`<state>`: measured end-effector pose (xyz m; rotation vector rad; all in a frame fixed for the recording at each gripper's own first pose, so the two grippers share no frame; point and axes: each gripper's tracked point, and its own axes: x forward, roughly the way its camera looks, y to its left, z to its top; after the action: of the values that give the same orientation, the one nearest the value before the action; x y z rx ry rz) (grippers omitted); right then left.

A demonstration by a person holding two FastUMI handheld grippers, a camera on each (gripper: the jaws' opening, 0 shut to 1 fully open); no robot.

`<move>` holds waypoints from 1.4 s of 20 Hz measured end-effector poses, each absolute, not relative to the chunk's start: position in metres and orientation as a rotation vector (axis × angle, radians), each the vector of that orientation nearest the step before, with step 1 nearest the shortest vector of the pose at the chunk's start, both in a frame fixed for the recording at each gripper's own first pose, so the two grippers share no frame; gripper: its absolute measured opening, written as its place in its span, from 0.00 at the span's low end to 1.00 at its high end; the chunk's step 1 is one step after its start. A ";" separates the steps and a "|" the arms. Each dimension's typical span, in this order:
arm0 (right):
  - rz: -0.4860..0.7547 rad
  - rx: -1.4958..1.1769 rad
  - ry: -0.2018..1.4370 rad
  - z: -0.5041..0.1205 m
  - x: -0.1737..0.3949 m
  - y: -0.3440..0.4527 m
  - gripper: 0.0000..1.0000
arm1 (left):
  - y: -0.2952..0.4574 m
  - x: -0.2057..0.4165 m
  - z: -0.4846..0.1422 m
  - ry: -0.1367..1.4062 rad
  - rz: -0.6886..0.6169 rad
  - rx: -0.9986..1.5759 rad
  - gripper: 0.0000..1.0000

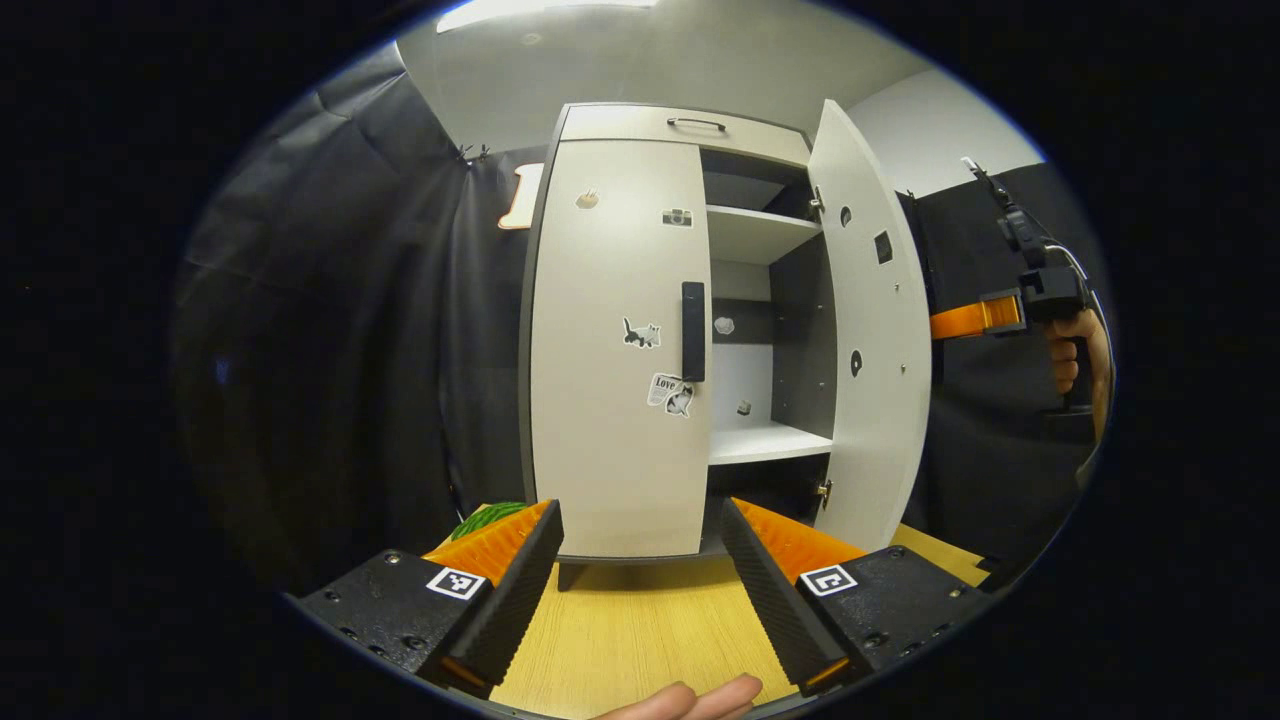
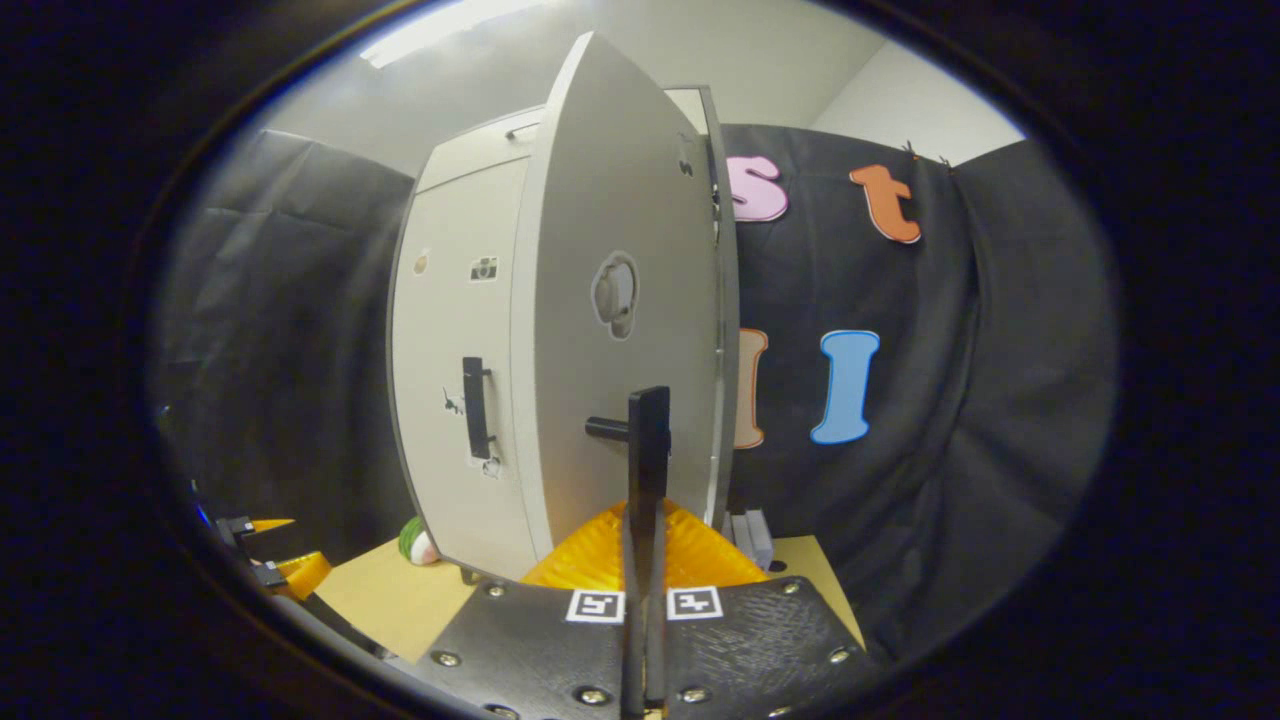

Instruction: Open the right door of the double-door shoe cabinet with the right hand, and open the left door with the left hand.

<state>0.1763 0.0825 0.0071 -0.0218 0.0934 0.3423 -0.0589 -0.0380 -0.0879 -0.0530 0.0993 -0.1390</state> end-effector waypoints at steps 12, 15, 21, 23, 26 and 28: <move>0.239 0.006 0.075 0.005 0.184 0.058 0.01 | -0.056 -0.052 -0.087 0.115 -0.149 -0.073 0.99; 0.264 0.042 0.083 0.004 0.185 0.056 0.01 | -0.060 -0.049 -0.083 0.106 -0.145 -0.058 0.99; 0.216 0.014 0.066 -0.007 0.185 0.038 0.19 | -0.064 -0.024 -0.075 0.108 -0.141 -0.065 0.98; 0.158 -0.010 0.048 -0.012 0.182 0.020 0.51 | -0.066 -0.009 -0.073 0.126 -0.142 -0.096 0.98; 0.098 0.045 0.038 -0.018 0.165 0.006 0.98 | -0.068 0.015 -0.068 0.140 -0.149 -0.119 1.00; 0.074 0.074 0.029 -0.022 0.153 0.002 0.97 | -0.065 0.035 -0.066 0.142 -0.134 -0.113 1.00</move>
<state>0.1530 0.0018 -0.0217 0.0744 0.0294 0.0738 0.0346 -0.0651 -0.0656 -0.1132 0.1422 -0.1339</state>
